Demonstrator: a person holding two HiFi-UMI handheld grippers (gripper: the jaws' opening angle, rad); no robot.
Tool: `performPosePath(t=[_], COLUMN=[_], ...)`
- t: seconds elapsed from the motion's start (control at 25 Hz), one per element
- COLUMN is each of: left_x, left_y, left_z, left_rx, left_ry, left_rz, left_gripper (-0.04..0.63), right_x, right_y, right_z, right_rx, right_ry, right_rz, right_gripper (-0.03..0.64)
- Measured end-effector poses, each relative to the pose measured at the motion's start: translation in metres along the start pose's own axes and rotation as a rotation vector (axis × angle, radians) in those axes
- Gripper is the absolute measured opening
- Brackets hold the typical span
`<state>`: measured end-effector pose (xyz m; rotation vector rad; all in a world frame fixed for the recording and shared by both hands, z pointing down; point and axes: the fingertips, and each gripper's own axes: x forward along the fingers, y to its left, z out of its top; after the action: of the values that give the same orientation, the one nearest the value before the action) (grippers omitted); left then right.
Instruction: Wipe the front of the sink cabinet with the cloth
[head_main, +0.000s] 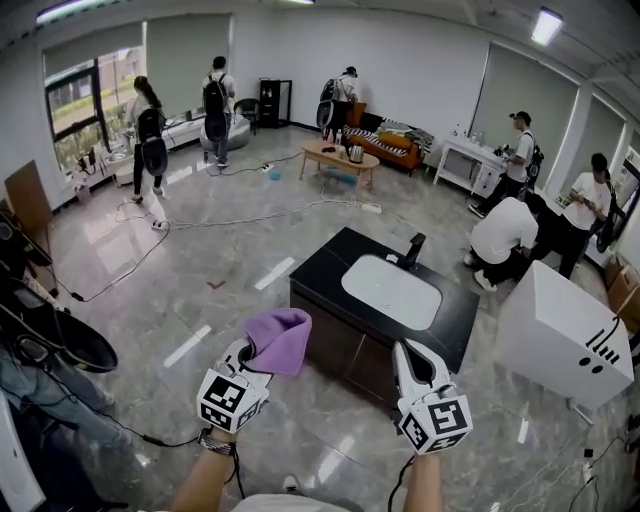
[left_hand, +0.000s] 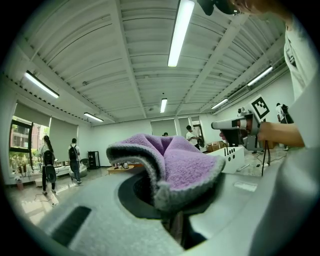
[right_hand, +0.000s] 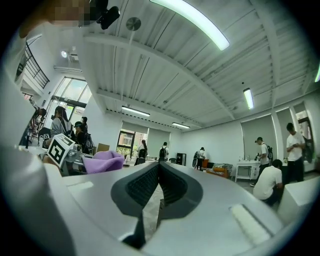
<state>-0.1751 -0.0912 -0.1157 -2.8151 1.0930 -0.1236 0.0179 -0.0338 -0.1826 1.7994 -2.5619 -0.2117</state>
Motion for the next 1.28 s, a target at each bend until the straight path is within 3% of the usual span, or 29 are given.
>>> performPosePath(t=[0.16, 0.32, 0.56, 0.84, 1.08, 1.28], left_x=[0.002, 0.016, 0.062, 0.118, 0.154, 0.182], left_y=[0.031, 0.055, 0.093, 0.135, 0.157, 0.186], left_z=[-0.013, -0.024, -0.042, -0.059, -0.099, -0.162], left_rx=[-0.021, -0.025, -0.026, -0.037, -0.03, -0.051], left_ry=[0.027, 0.036, 0.035, 0.021, 0.038, 0.034], left_rz=[0.014, 0.016, 0.033, 0.065, 0.089, 0.132], left_gripper=[0.048, 0.048, 0.048, 0.048, 0.048, 0.048], right_x=[0.021, 0.045, 0.094, 0.143, 0.179, 0.217], right_y=[0.005, 0.002, -0.026, -0.066, -0.088, -0.092], right_z=[-0.007, -0.013, -0.036, -0.064, -0.103, -0.162], right_rx=[0.036, 0.05, -0.039, -0.027, -0.012, 0.001], right_ry=[0.016, 0.044, 0.078, 0.092, 0.083, 0.075], right_rz=[-0.025, 0.01, 0.023, 0.02, 0.041, 0.074], right_gripper=[0.008, 0.008, 0.008, 0.008, 0.008, 0.008])
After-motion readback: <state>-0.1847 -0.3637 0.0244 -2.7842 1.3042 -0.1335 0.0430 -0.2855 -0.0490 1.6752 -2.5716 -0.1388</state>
